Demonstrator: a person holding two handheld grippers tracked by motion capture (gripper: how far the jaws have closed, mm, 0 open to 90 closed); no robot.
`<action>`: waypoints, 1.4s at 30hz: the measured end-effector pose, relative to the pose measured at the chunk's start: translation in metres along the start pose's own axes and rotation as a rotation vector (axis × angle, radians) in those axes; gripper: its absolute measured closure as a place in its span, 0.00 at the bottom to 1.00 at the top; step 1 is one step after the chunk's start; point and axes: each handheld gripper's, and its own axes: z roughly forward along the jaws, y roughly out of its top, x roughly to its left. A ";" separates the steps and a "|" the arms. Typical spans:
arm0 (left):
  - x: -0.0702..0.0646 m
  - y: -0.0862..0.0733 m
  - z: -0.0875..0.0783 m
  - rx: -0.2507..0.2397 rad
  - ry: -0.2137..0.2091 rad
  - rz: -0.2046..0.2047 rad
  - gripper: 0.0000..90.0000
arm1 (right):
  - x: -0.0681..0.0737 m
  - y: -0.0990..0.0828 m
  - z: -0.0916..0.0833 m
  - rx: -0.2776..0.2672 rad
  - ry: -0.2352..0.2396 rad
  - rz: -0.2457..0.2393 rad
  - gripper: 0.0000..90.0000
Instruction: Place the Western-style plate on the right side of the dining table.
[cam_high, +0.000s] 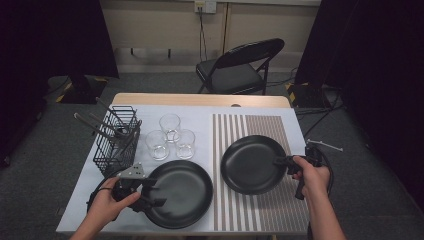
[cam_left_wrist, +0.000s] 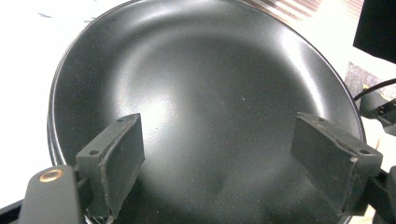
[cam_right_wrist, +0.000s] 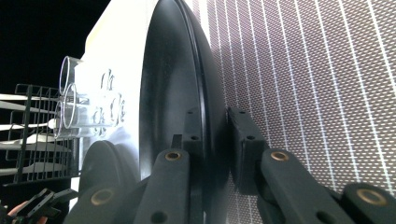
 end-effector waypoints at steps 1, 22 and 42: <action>0.000 0.000 0.000 0.002 0.004 0.004 0.19 | 0.000 0.000 0.000 0.002 0.000 0.000 0.87; -0.001 0.000 -0.001 0.001 0.000 0.003 0.19 | -0.008 0.005 0.010 0.012 -0.026 0.000 0.88; -0.002 -0.001 -0.003 -0.007 0.001 0.009 0.19 | 0.002 0.009 0.012 0.014 -0.080 -0.041 0.88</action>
